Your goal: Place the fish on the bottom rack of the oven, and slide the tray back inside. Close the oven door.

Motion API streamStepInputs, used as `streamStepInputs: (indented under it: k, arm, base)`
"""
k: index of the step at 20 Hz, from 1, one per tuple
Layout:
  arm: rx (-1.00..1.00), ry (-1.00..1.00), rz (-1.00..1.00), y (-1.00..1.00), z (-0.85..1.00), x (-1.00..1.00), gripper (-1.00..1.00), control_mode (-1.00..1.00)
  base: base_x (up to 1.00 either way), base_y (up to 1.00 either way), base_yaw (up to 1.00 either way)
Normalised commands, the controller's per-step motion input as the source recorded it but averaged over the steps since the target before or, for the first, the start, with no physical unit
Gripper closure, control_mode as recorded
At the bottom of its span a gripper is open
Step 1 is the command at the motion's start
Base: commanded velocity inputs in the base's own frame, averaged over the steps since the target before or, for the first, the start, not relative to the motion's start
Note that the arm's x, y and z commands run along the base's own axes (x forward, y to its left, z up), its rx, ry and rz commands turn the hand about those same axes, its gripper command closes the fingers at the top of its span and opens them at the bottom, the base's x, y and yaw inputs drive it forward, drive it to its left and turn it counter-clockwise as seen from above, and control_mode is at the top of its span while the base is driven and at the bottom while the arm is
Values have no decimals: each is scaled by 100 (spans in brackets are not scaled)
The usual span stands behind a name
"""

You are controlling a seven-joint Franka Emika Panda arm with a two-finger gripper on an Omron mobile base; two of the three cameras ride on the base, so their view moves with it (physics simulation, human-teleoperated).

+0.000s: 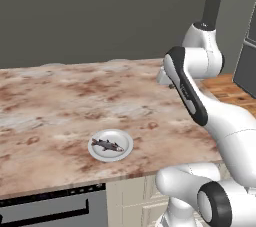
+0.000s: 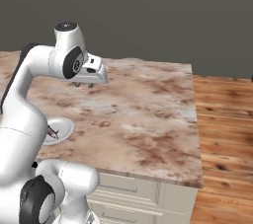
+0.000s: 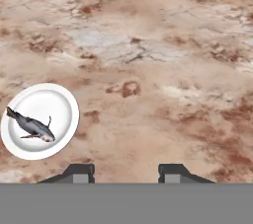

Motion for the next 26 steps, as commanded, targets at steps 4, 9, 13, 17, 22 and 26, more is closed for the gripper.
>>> streamStepInputs:
  k: [4, 9, 13, 17, 22, 26]
  arm:
    - [0, 8, 6, 31, -38, -3, -100, -100]
    - [0, 7, 25, 88, -66, 0, -100, -100]
    - [0, 4, 33, 76, -59, 0, -100, -100]
    - [0, 6, 35, 67, -57, 3, -100, -100]
    - [0, 8, 32, 62, -47, 11, -100, -100]
    - [0, 8, 16, 48, -42, 31, -100, -100]
  base:
    - [0, 0, 0]
    - [0, 0, 0]
    - [0, 0, 0]
    - [0, 0, 0]
    - [0, 0, 0]
    - [0, 0, 0]
